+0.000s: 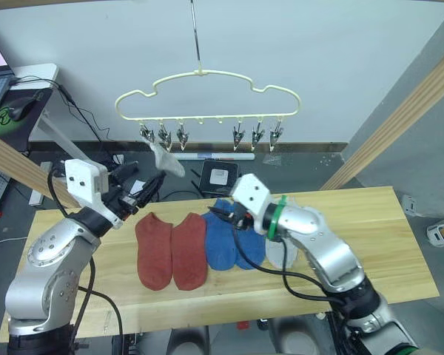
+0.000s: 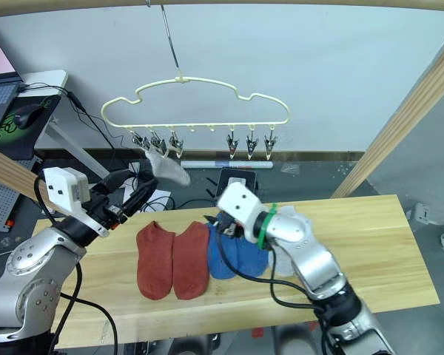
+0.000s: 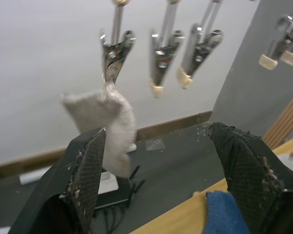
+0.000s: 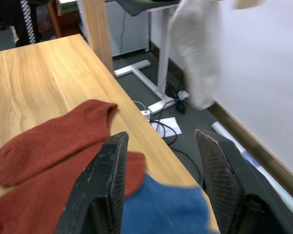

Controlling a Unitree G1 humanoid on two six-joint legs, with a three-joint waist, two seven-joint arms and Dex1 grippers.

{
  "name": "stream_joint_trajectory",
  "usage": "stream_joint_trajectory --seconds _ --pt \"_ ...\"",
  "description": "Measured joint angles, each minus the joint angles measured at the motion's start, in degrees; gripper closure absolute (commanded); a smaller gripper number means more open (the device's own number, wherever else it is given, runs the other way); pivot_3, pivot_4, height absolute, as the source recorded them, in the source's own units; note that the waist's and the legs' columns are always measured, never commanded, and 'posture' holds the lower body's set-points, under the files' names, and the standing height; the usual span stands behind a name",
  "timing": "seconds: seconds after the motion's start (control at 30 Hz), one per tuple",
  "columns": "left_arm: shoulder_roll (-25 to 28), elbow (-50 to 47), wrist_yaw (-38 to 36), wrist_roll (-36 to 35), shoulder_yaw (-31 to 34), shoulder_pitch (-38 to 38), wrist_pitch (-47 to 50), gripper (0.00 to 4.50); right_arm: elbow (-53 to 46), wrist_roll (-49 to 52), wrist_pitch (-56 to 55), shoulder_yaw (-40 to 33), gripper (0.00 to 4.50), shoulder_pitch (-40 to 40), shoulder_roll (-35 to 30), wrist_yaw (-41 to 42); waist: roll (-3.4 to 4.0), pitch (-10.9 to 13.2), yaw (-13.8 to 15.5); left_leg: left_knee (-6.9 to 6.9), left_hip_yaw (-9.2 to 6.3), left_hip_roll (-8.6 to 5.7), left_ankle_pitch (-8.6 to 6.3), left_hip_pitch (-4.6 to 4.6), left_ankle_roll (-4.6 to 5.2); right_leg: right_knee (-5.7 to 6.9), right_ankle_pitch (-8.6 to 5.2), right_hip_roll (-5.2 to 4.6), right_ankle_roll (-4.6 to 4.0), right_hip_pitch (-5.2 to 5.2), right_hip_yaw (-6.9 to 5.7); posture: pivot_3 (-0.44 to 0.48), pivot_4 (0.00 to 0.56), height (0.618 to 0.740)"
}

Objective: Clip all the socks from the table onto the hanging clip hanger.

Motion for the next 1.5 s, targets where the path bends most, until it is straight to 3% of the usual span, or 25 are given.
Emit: stream_joint_trajectory --seconds 0.23,0.67,0.8,0.87,1.27,1.5 --pt "-5.4 -0.4 2.7 5.3 -3.5 -0.3 -4.8 0.84 -9.6 10.2 1.3 -11.4 2.25 6.1 -7.0 4.0 -0.1 -0.1 0.2 0.03 0.03 -0.02 -0.01 0.0 0.02 -0.01 0.02 0.0 0.03 0.04 0.01 -0.045 0.262 0.74" --pt "-11.0 0.8 5.0 10.5 -7.3 -1.8 -10.5 0.84 -13.5 19.1 -4.1 -20.7 2.25 13.2 -13.8 6.8 -0.24 -0.4 -0.3 0.13 0.1 -0.04 0.03 0.07 0.08 0.0 0.12 0.04 0.06 0.15 0.07 -0.083 0.252 0.74" --pt "-12.1 1.8 5.4 12.6 -8.2 -2.1 -12.5 0.84 -13.4 21.2 -4.5 -22.0 1.37 13.1 -14.9 7.1 -0.24 -0.7 -0.2 0.15 0.11 -0.06 0.04 0.1 0.1 0.0 0.14 0.04 0.05 0.21 0.06 -0.081 0.247 0.74" --pt "-12.4 2.9 6.0 13.4 -8.7 -2.7 -13.4 0.84 -13.3 21.8 -4.5 -22.1 0.67 12.6 -15.7 7.1 -0.25 -0.8 -0.2 0.17 0.11 -0.07 0.06 0.11 0.12 -0.01 0.19 0.04 0.08 0.23 0.06 -0.08 0.246 0.74" --pt "-16.6 6.1 9.6 16.0 -10.5 -7.5 -14.5 0.84 -13.3 22.9 -4.5 -20.4 0.67 10.6 -17.0 6.2 -0.28 -0.8 -0.2 0.22 0.16 -0.08 0.11 0.13 0.18 -0.01 0.31 0.06 0.12 0.28 0.02 -0.086 0.251 0.74" --pt "-17.4 8.2 10.5 17.1 -10.7 -8.8 -15.5 2.51 -13.3 23.1 -4.4 -20.4 0.62 10.4 -18.0 5.9 -0.28 -0.9 -0.2 0.23 0.18 -0.09 0.12 0.14 0.19 -0.01 0.34 0.06 0.14 0.27 0.02 -0.092 0.251 0.74"
